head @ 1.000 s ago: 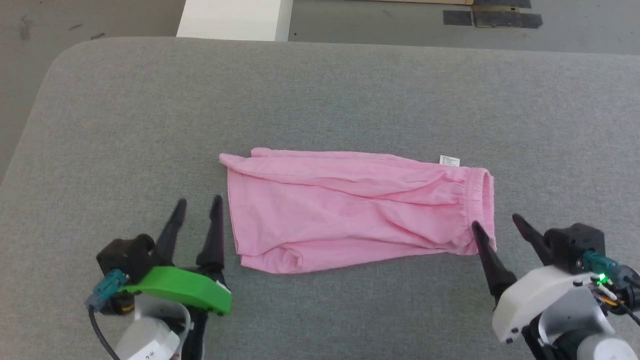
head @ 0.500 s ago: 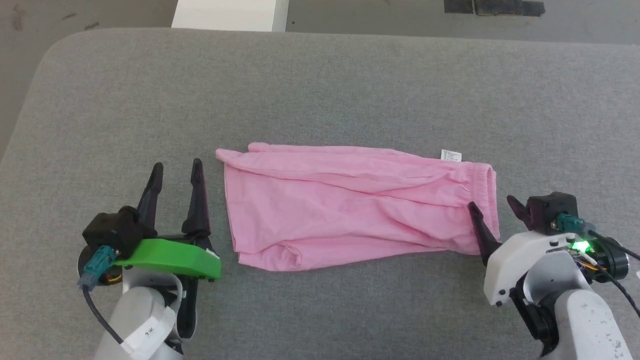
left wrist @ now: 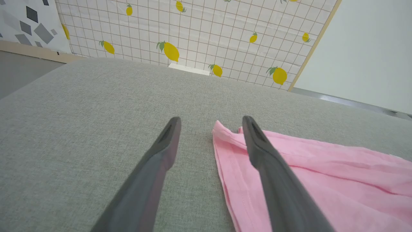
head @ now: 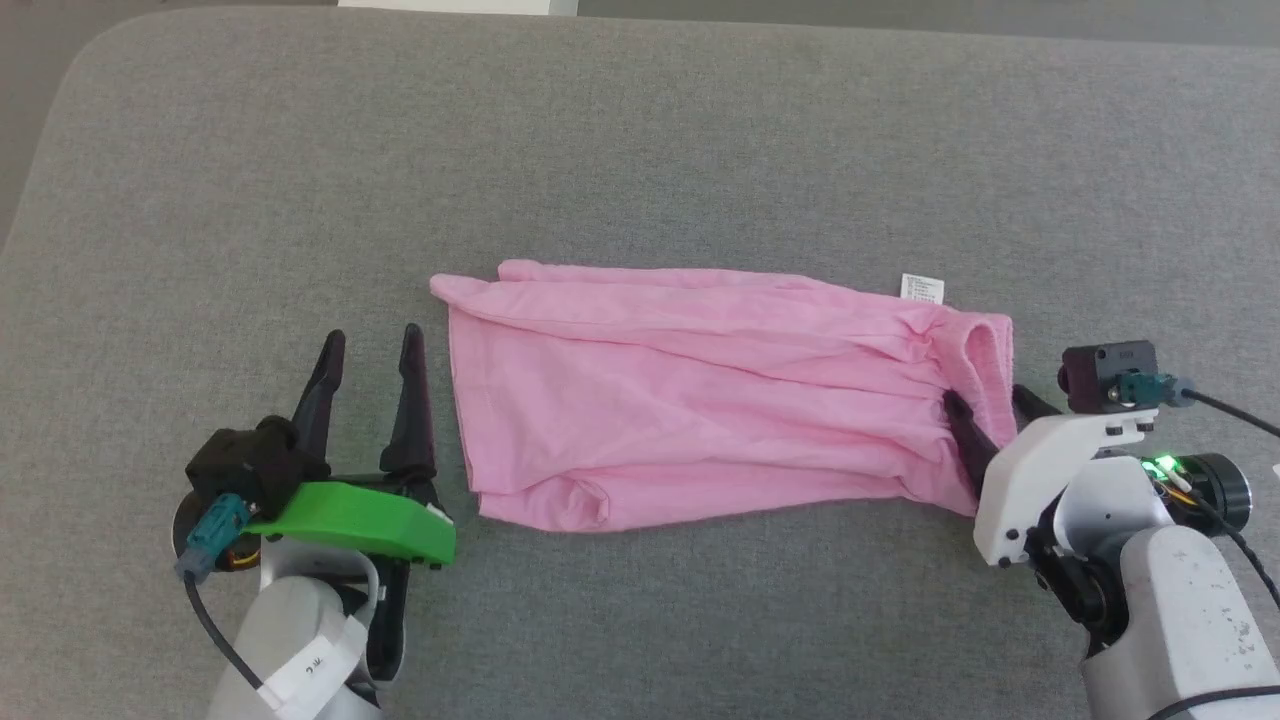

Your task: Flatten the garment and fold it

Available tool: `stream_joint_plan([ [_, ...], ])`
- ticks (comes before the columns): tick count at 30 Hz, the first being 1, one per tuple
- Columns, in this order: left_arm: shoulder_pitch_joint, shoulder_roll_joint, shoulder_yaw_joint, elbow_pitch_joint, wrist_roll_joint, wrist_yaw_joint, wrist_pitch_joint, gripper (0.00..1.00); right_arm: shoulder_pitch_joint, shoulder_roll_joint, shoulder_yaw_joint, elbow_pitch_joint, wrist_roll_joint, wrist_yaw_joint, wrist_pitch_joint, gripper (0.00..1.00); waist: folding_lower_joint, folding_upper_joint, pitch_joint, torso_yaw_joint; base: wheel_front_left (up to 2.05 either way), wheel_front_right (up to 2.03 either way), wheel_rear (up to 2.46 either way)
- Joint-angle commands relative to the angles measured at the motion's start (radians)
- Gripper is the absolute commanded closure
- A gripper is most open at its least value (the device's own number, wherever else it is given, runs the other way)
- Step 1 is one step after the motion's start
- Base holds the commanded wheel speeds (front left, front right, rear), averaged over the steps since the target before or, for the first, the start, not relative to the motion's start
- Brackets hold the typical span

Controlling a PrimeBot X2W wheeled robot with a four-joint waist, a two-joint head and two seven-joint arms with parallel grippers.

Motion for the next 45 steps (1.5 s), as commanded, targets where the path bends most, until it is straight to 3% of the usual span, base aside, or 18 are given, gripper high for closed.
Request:
stream_joint_plan([
  [1,-0.012,-0.007,0.004,0.004,0.011,-0.008,-0.008,0.00,0.016,0.009,0.020,0.036,0.018,-0.001,0.028,1.00,0.0000,0.0000,0.001,0.002,0.00,0.00,0.00],
  [8,-0.011,-0.015,0.019,0.011,0.025,-0.018,-0.008,0.00,0.029,0.009,-0.040,-0.031,0.037,-0.001,0.002,1.00,0.0000,0.0000,-0.009,-0.006,0.00,0.00,0.00],
  [18,0.002,-0.025,0.024,0.011,0.041,-0.030,-0.008,0.00,0.079,0.009,-0.378,-0.189,-0.081,-0.001,0.055,1.00,0.0000,0.0000,-0.041,-0.015,0.00,0.00,0.00],
  [23,0.004,-0.022,0.026,0.013,0.048,-0.035,-0.008,0.00,0.104,0.009,-0.415,-0.272,-0.087,-0.001,0.094,1.00,0.0000,0.0000,-0.051,-0.018,0.00,0.00,0.00],
  [29,0.006,-0.019,0.026,0.012,0.055,-0.038,-0.008,0.00,0.145,0.009,-0.241,-0.435,-0.013,-0.001,0.156,1.00,0.0000,0.0000,-0.059,-0.018,0.00,0.00,0.00],
  [34,-0.008,-0.021,0.024,0.013,0.057,-0.042,-0.008,0.00,0.133,0.009,0.056,-0.548,-0.003,-0.001,0.210,1.00,0.0000,0.0000,-0.044,-0.007,0.00,0.00,0.00],
  [39,-0.027,-0.030,0.025,0.009,0.055,-0.042,-0.008,0.00,0.043,0.009,0.256,-0.456,-0.045,-0.001,0.221,1.00,0.0000,0.0000,-0.015,0.015,0.00,0.00,0.00],
  [45,-0.041,-0.041,0.025,-0.002,0.053,-0.041,-0.008,0.00,-0.070,0.009,0.332,-0.263,-0.047,-0.001,0.184,1.00,0.0000,0.0000,0.021,0.051,0.00,0.00,0.00],
])
